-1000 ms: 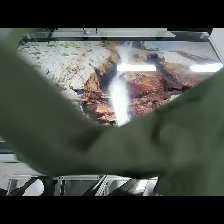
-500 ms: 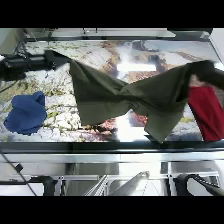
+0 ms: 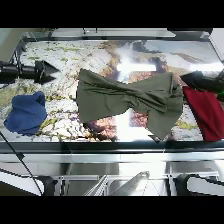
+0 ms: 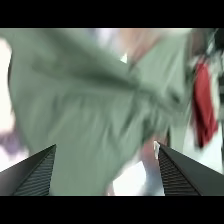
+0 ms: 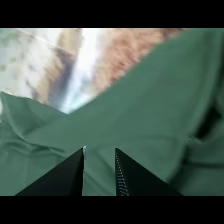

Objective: Fold the shirts.

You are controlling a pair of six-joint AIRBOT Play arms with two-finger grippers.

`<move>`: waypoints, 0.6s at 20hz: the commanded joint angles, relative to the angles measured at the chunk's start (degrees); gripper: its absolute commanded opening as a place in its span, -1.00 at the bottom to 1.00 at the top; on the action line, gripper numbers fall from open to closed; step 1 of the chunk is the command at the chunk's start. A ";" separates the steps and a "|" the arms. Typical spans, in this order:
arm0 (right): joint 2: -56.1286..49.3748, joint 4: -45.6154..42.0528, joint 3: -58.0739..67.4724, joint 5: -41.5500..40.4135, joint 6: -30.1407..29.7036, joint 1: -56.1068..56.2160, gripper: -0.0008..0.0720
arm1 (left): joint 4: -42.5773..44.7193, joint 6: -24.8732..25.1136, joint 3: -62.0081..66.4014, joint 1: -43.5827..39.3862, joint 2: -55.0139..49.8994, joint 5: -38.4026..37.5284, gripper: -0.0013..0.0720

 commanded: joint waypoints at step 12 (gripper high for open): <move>-0.28 -14.73 -2.29 15.85 7.65 -11.13 -0.36 | 11.32 -6.82 -25.14 -14.47 -0.09 10.03 0.51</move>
